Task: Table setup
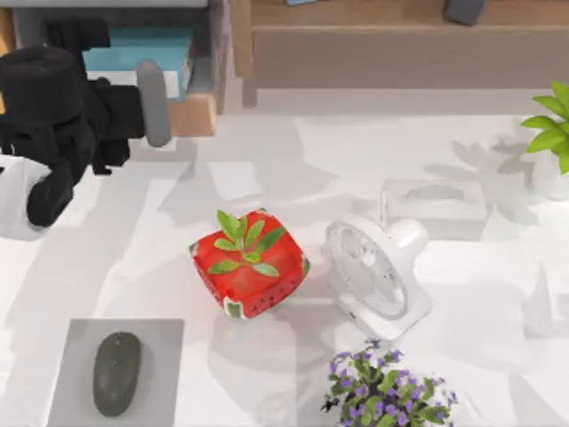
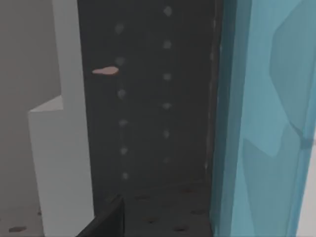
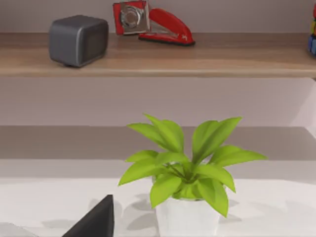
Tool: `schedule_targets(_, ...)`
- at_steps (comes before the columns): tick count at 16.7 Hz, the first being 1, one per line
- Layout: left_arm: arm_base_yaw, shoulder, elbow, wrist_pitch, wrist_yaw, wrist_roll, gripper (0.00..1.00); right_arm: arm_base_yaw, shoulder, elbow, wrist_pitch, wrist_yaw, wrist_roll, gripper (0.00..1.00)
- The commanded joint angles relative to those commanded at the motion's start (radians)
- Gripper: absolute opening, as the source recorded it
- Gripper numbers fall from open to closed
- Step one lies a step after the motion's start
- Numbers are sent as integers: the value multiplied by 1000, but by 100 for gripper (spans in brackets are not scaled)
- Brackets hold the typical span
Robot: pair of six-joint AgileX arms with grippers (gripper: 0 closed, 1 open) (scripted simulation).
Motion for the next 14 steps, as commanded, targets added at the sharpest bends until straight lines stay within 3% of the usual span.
schedule_targets(6, -2, -17, -17, 5, -2, -3, 100, 0, 0, 0, 0, 0, 0, 100)
schedule_targets(14, -31, -154, -206, 50, -31, -8, 100, 0, 0, 0, 0, 0, 0, 100)
